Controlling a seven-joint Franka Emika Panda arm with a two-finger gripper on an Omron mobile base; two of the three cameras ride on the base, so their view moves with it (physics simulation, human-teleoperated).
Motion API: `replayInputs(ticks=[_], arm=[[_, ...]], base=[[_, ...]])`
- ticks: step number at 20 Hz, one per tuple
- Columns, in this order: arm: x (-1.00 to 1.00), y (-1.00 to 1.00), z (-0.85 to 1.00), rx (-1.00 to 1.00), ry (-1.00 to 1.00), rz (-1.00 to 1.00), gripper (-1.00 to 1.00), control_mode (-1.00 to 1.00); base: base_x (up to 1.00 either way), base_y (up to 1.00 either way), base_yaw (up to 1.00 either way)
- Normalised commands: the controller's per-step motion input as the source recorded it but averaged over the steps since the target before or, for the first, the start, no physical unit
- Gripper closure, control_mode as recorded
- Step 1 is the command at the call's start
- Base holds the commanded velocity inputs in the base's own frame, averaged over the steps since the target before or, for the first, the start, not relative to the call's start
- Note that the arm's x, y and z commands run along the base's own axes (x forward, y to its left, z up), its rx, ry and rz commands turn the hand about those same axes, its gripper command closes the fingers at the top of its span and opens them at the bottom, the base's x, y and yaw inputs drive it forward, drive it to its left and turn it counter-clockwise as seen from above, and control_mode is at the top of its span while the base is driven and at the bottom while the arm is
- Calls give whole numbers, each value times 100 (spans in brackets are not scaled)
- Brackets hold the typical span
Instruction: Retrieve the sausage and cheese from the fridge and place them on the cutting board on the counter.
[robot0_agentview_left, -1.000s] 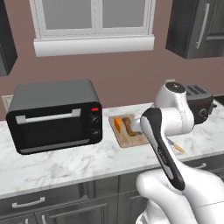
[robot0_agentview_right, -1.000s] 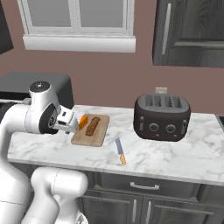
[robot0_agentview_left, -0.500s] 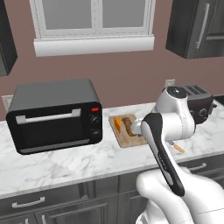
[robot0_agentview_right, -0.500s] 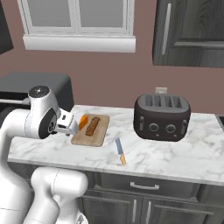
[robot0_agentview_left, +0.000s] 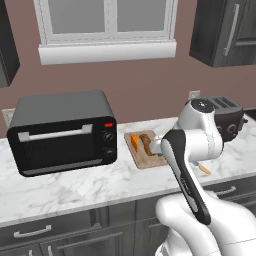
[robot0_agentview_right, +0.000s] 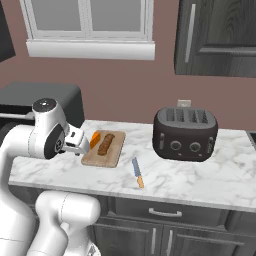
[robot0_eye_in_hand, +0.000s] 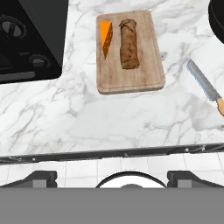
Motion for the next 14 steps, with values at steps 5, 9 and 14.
replayInputs(ticks=[5, 9, 14], arm=[[0, 0, 0, 0, 0, 0, -100, 100], [0, 0, 0, 0, 0, 0, -100, 100], [0, 0, 0, 0, 0, 0, -100, 100]], base=[[0, 0, 0], [-23, -2, 0], [-100, -5, 7]])
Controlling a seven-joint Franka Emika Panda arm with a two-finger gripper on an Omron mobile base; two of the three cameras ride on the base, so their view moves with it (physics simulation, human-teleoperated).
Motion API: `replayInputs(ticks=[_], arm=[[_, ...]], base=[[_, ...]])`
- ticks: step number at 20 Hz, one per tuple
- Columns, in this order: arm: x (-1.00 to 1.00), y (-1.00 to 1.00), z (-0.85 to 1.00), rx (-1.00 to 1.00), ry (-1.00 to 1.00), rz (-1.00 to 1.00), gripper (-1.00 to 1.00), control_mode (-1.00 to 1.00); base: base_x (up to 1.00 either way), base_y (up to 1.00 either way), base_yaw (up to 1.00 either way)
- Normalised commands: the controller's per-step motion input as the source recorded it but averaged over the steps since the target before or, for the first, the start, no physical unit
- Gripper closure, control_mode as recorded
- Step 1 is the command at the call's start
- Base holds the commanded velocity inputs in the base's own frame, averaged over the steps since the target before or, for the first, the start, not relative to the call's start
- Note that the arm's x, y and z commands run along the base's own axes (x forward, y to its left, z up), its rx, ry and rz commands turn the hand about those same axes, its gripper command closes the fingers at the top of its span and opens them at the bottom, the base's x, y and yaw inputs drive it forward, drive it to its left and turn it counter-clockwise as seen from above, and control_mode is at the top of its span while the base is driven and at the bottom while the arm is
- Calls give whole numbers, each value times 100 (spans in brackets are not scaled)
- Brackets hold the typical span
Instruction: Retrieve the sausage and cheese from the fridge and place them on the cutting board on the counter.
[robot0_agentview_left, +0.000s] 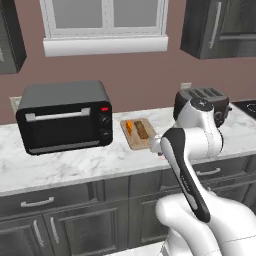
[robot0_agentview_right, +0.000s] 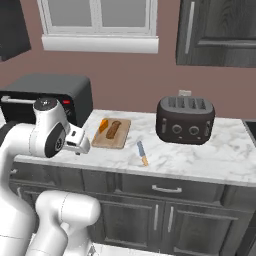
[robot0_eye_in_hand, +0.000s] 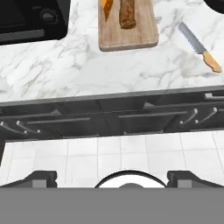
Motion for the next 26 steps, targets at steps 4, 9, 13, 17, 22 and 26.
replayInputs(ticks=[4, 9, 13, 17, 22, 26], arm=[[0, 0, 0, 0, 0, 0, -100, 100], [0, 0, 0, 0, 0, 0, -100, 100], [0, 0, 0, 0, 0, 0, -100, 100], [0, 0, 0, 0, 0, 0, -100, 100], [0, 0, 0, 0, 0, 0, -100, 100], [0, 0, 0, 0, 0, 0, -100, 100]], base=[[-83, -6, 34], [-40, 0, 67], [-28, 0, 100], [-21, 0, 100], [-20, 0, 100], [-16, 0, 100]])
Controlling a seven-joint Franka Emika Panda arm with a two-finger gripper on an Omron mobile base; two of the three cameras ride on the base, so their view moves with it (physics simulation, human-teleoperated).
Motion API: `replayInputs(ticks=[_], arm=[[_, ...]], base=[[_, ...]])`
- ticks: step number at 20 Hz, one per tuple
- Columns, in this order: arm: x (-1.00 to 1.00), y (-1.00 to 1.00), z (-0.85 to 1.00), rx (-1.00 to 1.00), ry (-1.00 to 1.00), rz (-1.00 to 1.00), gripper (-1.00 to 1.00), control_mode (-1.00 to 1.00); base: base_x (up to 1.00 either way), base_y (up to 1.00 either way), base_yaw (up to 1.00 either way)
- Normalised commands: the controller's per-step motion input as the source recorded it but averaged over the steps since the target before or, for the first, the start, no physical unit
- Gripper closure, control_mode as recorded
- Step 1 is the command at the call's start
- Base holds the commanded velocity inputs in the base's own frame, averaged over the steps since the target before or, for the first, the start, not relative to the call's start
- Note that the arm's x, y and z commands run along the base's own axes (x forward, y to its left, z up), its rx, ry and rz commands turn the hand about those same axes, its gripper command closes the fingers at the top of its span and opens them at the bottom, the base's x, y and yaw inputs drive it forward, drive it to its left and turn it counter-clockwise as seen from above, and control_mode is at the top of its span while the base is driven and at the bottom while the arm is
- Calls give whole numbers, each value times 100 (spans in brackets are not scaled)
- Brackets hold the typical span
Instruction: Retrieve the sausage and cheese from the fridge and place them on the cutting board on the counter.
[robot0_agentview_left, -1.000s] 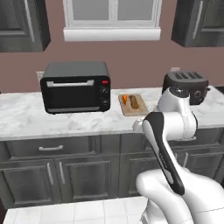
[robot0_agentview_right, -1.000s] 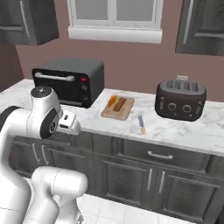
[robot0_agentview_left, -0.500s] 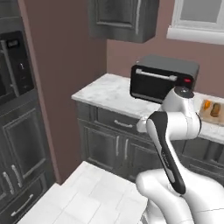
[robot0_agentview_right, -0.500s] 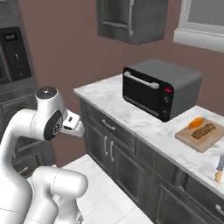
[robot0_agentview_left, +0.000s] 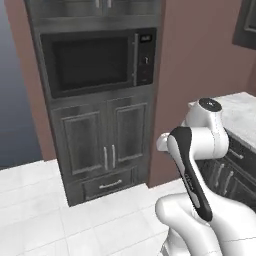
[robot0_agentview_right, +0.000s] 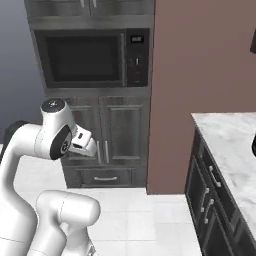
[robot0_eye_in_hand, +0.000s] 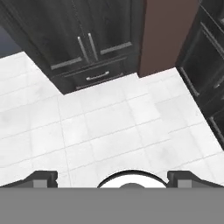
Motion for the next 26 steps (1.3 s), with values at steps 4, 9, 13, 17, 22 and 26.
replayInputs(ticks=[4, 9, 13, 17, 22, 26], arm=[[0, 0, 0, 0, 0, 0, -100, 100], [0, 0, 0, 0, 0, 0, -100, 100], [0, 0, 0, 0, 0, 0, -100, 100], [0, 0, 0, 0, 0, 0, -100, 100], [0, 0, 0, 0, 0, 0, -100, 100], [0, 0, 0, 0, 0, 0, -100, 100]], base=[[-14, 0, 100], [-11, 0, 100], [1, 0, 100], [51, 0, 86], [100, 0, 57], [100, 15, 36]])
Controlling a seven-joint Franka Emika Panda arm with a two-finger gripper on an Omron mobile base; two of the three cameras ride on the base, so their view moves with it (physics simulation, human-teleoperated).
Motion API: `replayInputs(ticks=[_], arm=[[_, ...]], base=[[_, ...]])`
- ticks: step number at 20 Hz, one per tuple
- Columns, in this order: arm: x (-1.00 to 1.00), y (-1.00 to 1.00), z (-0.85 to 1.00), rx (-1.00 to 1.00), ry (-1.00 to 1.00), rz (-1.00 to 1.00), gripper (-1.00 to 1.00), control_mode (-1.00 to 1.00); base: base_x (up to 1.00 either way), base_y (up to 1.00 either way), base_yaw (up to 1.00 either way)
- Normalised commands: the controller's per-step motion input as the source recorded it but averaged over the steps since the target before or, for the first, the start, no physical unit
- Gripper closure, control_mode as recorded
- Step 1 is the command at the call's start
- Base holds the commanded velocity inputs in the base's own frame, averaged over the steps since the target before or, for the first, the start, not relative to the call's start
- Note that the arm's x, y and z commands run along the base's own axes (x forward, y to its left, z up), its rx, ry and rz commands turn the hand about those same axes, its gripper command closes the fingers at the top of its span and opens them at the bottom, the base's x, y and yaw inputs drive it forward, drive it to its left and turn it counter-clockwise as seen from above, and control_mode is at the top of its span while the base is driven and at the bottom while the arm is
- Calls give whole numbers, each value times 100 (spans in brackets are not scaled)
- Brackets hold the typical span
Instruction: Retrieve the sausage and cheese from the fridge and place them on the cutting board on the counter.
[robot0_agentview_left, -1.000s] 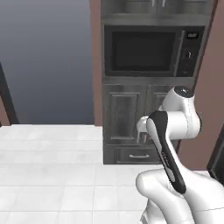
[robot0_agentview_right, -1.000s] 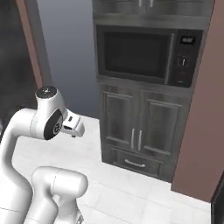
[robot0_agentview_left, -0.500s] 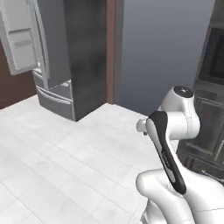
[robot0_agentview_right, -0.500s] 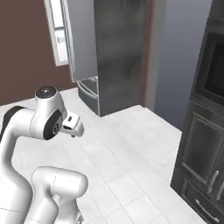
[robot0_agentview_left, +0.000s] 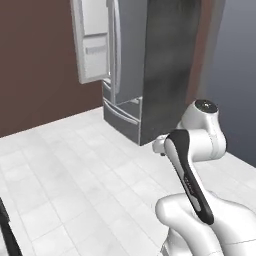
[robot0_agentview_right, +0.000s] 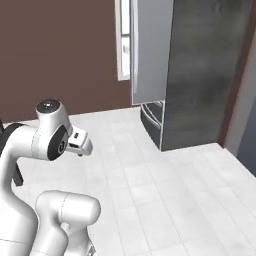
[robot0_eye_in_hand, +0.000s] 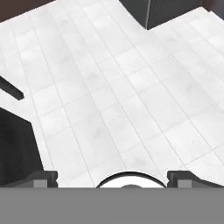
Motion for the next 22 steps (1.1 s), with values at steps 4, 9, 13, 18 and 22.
replayInputs(ticks=[4, 9, 13, 18, 22], arm=[[0, 0, 0, 0, 0, 0, -100, 100], [0, 0, 0, 0, 0, 0, -100, 100], [0, 0, 0, 0, 0, 0, -100, 100], [0, 0, 0, 0, 0, 0, -100, 100], [0, 0, 0, 0, 0, 0, -100, 100]], base=[[100, 1, 28], [100, 7, 24], [100, 10, 25], [100, 19, 22], [100, 24, 12]])
